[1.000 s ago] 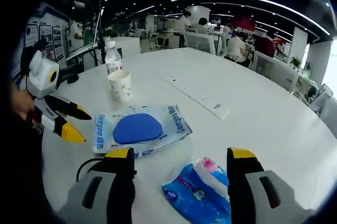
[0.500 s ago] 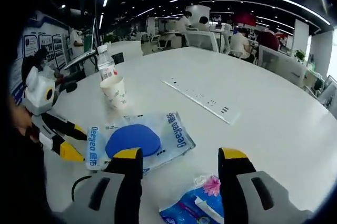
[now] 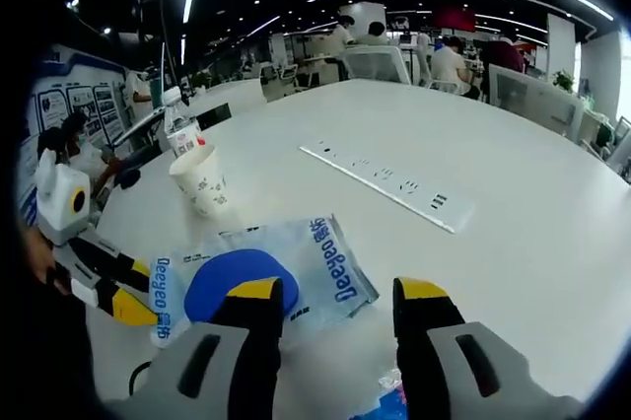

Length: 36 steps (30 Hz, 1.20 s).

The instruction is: Arrange the tabletop items into an orderly group along one side of the table until the central work area is clear of visible clutter.

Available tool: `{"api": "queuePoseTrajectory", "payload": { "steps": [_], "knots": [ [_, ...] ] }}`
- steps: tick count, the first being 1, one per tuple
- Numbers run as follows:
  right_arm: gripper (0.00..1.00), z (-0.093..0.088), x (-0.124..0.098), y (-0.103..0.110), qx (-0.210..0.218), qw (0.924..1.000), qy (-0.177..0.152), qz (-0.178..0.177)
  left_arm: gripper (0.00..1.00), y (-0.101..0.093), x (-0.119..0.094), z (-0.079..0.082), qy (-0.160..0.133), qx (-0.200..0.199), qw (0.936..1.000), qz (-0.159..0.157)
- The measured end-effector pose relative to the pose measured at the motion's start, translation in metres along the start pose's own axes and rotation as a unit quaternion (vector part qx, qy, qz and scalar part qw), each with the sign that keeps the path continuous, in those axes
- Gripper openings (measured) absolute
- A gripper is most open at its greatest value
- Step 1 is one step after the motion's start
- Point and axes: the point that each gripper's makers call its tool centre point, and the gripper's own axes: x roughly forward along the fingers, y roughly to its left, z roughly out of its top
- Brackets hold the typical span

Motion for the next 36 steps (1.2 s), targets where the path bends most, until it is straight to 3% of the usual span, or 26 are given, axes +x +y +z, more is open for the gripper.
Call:
{"api": "queuePoseTrajectory", "payload": {
  "steps": [7,10,12,15,26,29,31,36],
  "knots": [
    [0.28,-0.01,0.013,-0.005,-0.003,0.9998,0.019,-0.005,0.23,0.003,0.011,0.002,0.003,-0.004,1.0,-0.003],
    [0.17,-0.01,0.008,-0.008,-0.005,0.9997,0.022,-0.013,0.21,0.003,0.013,0.003,0.004,-0.007,1.0,-0.003],
    [0.05,-0.012,0.006,-0.023,0.011,0.9981,0.027,-0.053,0.2,0.002,0.011,0.004,0.006,-0.009,0.9999,-0.006],
    [0.03,-0.017,0.01,-0.021,0.018,0.9985,0.032,-0.042,0.15,0.002,0.011,0.004,0.01,-0.019,0.9997,-0.014],
    [0.0,-0.017,0.002,-0.016,-0.05,0.9968,0.045,-0.044,0.1,0.007,0.01,0.007,0.014,-0.021,0.9996,-0.012],
    [0.0,-0.018,-0.001,-0.015,-0.053,0.9966,0.046,-0.044,0.01,0.003,0.008,0.017,-0.001,-0.023,0.9995,-0.022],
    [0.0,-0.017,-0.004,-0.016,-0.053,0.9965,0.044,-0.047,0.01,0.003,0.008,0.017,0.008,0.001,0.9998,-0.018],
    [0.0,-0.012,-0.015,-0.016,-0.045,0.9968,0.038,-0.054,0.0,0.002,0.009,0.019,0.008,-0.013,0.9996,-0.024]
  ]
}}
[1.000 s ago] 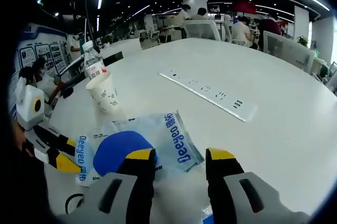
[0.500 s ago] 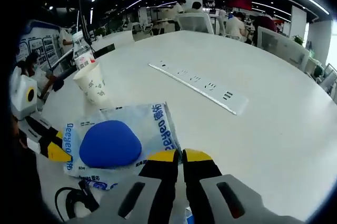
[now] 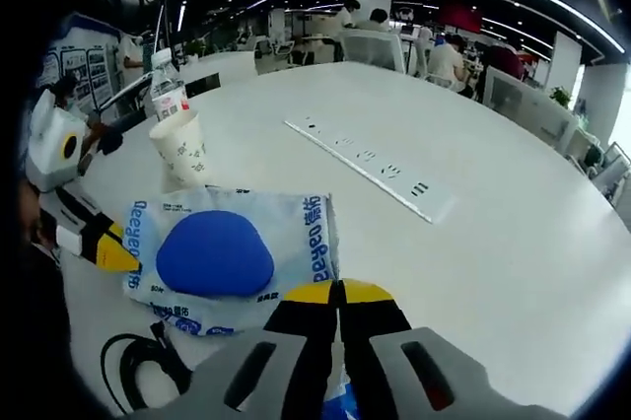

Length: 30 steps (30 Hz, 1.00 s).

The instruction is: Arrange the tabletop items into an orderly group along one side of the table until the central work area is clear of visible clutter.

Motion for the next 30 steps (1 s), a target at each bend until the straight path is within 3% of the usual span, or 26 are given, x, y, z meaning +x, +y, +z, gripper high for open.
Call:
{"api": "queuePoseTrajectory", "payload": {
  "steps": [4,16,30],
  "knots": [
    [0.0,0.001,-0.004,-0.003,-0.001,1.0,-0.005,-0.008,0.0,-0.005,-0.004,0.005,-0.004,0.004,0.9999,-0.009],
    [0.0,0.016,-0.046,-0.011,0.03,0.9974,-0.037,-0.054,0.0,-0.01,-0.009,0.034,-0.016,0.041,0.9986,-0.03],
    [0.0,0.004,-0.069,0.006,0.091,0.9907,-0.064,-0.077,0.0,0.007,-0.014,0.058,0.003,0.074,0.9965,-0.038]
  ]
}}
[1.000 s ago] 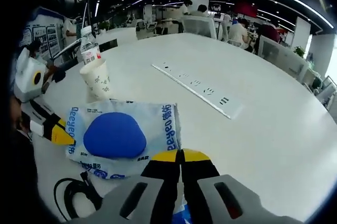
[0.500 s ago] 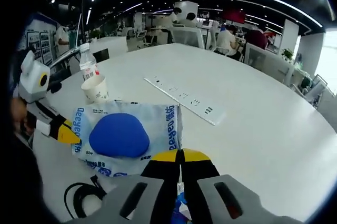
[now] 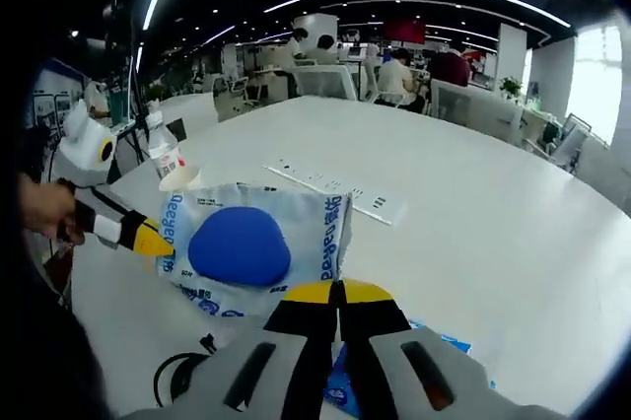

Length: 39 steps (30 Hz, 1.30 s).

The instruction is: Arrange the tabletop items into an orderly group along one side of the table until the central work area is clear of visible clutter.

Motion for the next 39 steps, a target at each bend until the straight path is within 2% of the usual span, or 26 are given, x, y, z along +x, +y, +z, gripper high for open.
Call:
{"api": "queuePoseTrajectory", "payload": {
  "steps": [10,18,28,32,39],
  "knots": [
    [0.0,-0.021,-0.008,0.022,0.032,0.9995,-0.001,-0.001,0.0,0.023,0.005,0.008,0.011,0.008,0.9997,0.018],
    [0.0,-0.039,-0.013,0.028,0.067,0.9977,0.003,-0.005,0.0,0.026,0.013,0.008,0.023,0.012,0.9993,0.028],
    [0.0,-0.061,-0.004,0.033,0.126,0.9919,0.005,-0.013,0.0,0.03,0.02,0.013,0.024,0.017,0.9983,0.05],
    [0.0,-0.068,-0.002,0.034,0.127,0.9917,0.015,-0.013,0.0,0.028,0.022,0.011,0.02,0.02,0.9978,0.06],
    [0.0,-0.077,0.0,0.038,0.114,0.993,0.027,-0.007,0.0,0.034,0.031,0.003,0.029,0.031,0.9965,0.072]
  ]
}}
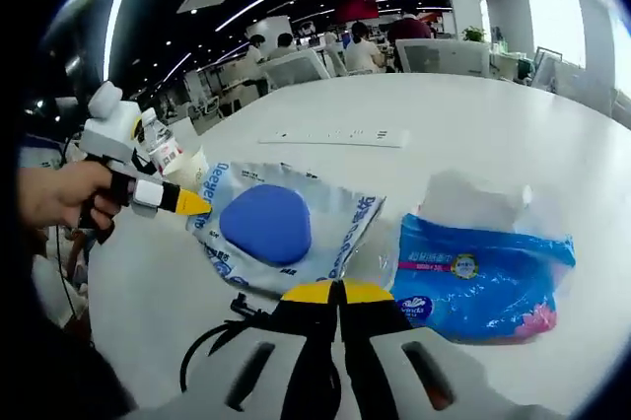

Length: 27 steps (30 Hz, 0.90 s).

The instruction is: Arrange the tabletop items into an orderly group along one side of the table until the central work area is clear of visible clutter.

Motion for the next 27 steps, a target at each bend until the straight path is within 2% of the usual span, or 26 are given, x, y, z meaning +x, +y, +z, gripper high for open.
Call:
{"api": "queuePoseTrajectory", "payload": {
  "steps": [2,3,4,9,15,18,21,27],
  "knots": [
    [0.0,-0.003,0.002,-0.002,-0.001,1.0,0.001,-0.003,0.01,0.001,0.0,0.0,0.0,-0.006,1.0,0.003],
    [0.0,-0.002,0.003,-0.003,0.01,0.9999,-0.002,-0.003,0.01,0.002,0.001,0.005,-0.017,-0.025,0.9995,0.007],
    [0.0,-0.002,0.003,-0.003,0.013,0.9999,-0.003,-0.002,0.01,0.003,0.001,0.005,-0.02,-0.031,0.9993,0.008],
    [0.0,-0.003,0.004,-0.005,0.012,0.9999,-0.003,-0.007,0.02,0.004,0.003,0.004,-0.017,-0.022,0.9995,0.011],
    [0.0,-0.005,0.004,-0.007,0.011,0.9998,-0.002,-0.013,0.07,0.003,0.004,0.005,-0.023,-0.035,0.9991,0.008],
    [0.0,-0.005,0.004,-0.007,0.01,0.9998,-0.003,-0.019,0.1,0.003,0.004,0.002,-0.015,-0.034,0.9993,0.007],
    [0.0,-0.005,0.005,-0.008,0.01,0.9997,-0.001,-0.024,0.11,0.004,0.002,0.002,-0.013,-0.021,0.9996,0.01],
    [0.0,-0.007,0.006,-0.011,0.013,0.9993,0.001,-0.036,0.13,0.001,-0.002,0.0,-0.015,-0.024,0.9995,0.011]
  ]
}}
